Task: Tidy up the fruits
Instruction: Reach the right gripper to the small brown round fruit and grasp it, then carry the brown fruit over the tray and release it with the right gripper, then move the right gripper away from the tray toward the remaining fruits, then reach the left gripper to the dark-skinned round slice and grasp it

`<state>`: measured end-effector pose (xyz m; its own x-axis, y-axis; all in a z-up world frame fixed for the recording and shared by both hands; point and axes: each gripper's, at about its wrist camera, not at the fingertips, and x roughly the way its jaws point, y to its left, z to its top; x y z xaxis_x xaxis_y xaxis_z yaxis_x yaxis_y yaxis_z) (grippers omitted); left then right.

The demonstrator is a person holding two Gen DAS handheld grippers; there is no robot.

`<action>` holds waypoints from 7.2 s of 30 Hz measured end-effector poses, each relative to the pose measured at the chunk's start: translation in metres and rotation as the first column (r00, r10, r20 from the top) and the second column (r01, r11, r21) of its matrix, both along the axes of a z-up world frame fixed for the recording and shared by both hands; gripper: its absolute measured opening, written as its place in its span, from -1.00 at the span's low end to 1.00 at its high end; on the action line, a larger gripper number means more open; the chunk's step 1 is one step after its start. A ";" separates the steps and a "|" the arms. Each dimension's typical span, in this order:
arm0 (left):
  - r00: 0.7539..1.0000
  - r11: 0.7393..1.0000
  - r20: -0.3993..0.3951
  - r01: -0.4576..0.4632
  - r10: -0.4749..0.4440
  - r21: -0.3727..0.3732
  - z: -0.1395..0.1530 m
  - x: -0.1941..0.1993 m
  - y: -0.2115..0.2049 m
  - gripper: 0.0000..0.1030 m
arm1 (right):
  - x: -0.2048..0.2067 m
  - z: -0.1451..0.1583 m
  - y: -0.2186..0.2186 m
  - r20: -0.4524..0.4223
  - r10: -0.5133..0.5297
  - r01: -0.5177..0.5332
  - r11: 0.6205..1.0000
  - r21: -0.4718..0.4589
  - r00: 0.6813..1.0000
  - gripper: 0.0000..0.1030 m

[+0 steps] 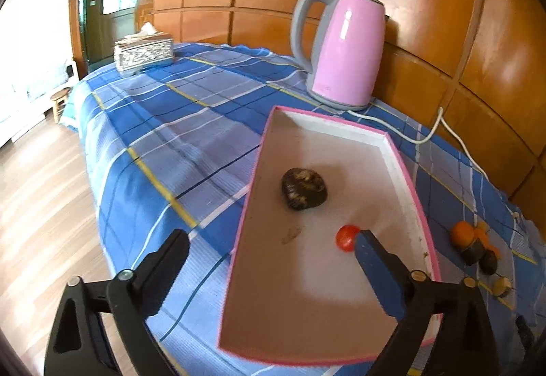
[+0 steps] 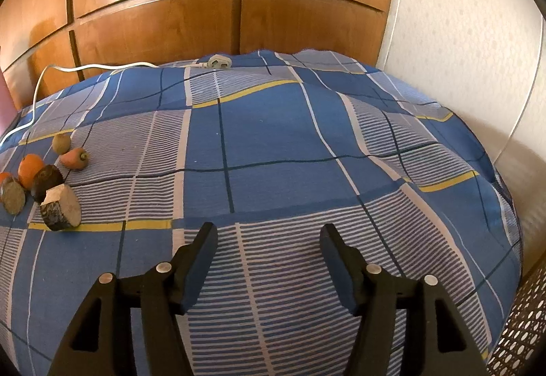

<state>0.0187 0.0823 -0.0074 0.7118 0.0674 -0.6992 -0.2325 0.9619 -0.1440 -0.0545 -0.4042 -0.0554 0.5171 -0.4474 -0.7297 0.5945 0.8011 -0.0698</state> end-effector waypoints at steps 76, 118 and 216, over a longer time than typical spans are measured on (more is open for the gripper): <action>0.995 0.998 -0.089 0.052 -0.054 -0.021 -0.034 -0.014 -0.010 0.99 | 0.173 0.064 0.118 0.079 0.468 -0.475 0.870 0.136 0.880 -0.47; 0.989 0.994 -0.095 0.110 -0.112 -0.020 -0.035 -0.016 -0.021 1.00 | 0.153 0.059 0.304 0.122 0.812 -0.807 0.527 0.268 0.571 -0.08; 0.668 0.686 -0.168 0.723 -0.725 -0.084 -0.045 0.070 -0.259 -0.38 | -0.012 0.000 -0.012 0.075 -0.002 -0.003 0.998 0.063 0.997 0.48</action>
